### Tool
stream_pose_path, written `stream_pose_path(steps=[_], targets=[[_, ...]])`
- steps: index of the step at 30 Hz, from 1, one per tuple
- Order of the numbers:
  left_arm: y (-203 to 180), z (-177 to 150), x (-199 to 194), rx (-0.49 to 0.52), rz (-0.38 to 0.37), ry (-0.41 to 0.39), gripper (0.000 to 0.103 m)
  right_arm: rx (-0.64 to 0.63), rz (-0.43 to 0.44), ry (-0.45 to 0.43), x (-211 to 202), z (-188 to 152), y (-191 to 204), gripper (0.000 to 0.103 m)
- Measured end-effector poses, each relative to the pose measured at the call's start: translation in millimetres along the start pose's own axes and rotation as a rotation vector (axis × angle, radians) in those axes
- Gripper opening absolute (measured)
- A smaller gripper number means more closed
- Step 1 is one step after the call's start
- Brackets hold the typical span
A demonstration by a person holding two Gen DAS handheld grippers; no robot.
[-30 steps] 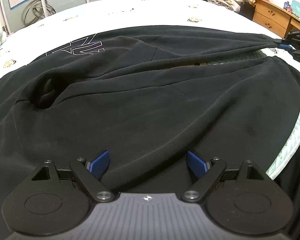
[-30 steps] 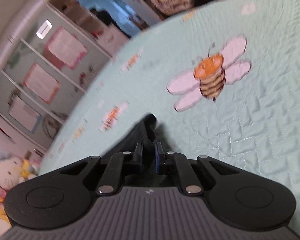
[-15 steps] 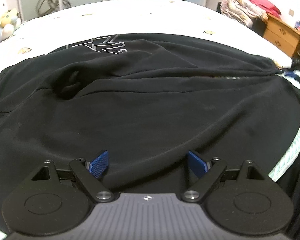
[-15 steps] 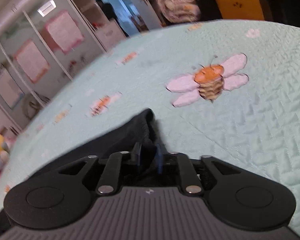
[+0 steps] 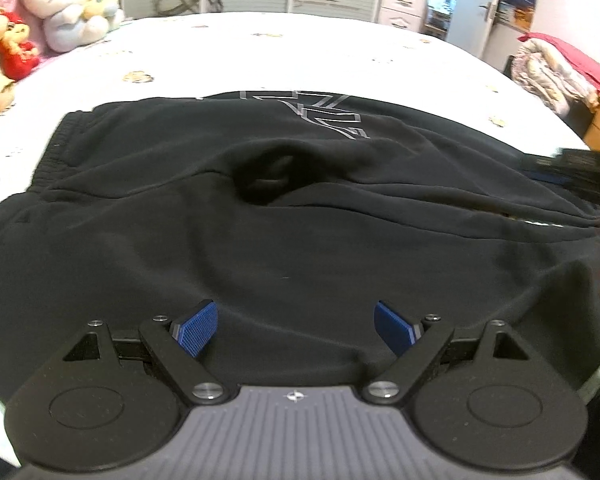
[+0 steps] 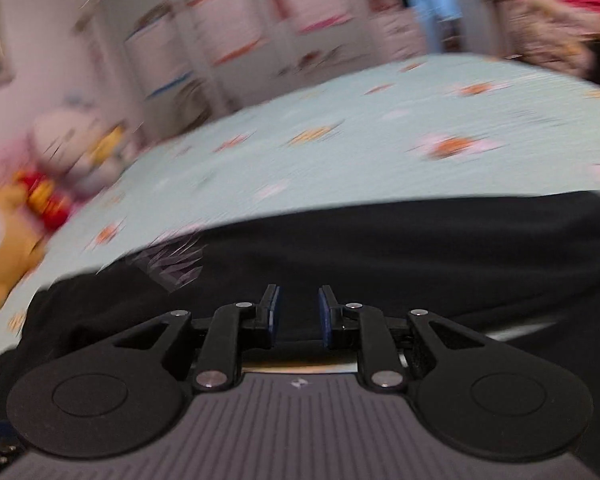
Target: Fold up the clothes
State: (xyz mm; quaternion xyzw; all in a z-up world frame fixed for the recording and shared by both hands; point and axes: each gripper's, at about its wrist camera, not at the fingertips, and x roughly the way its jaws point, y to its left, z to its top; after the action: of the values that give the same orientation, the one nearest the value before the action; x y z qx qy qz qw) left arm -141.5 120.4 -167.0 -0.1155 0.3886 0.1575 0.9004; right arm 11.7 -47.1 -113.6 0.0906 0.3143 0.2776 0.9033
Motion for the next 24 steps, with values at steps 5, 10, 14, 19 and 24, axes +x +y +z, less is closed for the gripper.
stream_pose_path(steps=[5,10,14,19,24], targets=[[31.9,-0.5,-6.4,-0.053,0.051,-0.016,0.089,-0.053,0.008,0.064,69.7,1.1,38.9,0.023],[90.7,-3.5,-15.7,-0.182,0.112,-0.044,0.089,-0.107,-0.108,0.159,76.7,-14.0,13.3,0.018],[121.4,-1.8,-13.9,-0.242,0.151,-0.062,0.089,-0.170,-0.165,0.111,31.9,-19.1,10.5,0.021],[123.3,24.3,-12.0,-0.201,0.181,-0.149,0.091,-0.234,-0.084,0.057,16.9,-12.4,51.4,0.027],[154.0,15.7,13.9,-0.265,0.301,-0.042,0.090,-0.229,-0.012,0.129,65.4,-22.3,95.6,0.053]])
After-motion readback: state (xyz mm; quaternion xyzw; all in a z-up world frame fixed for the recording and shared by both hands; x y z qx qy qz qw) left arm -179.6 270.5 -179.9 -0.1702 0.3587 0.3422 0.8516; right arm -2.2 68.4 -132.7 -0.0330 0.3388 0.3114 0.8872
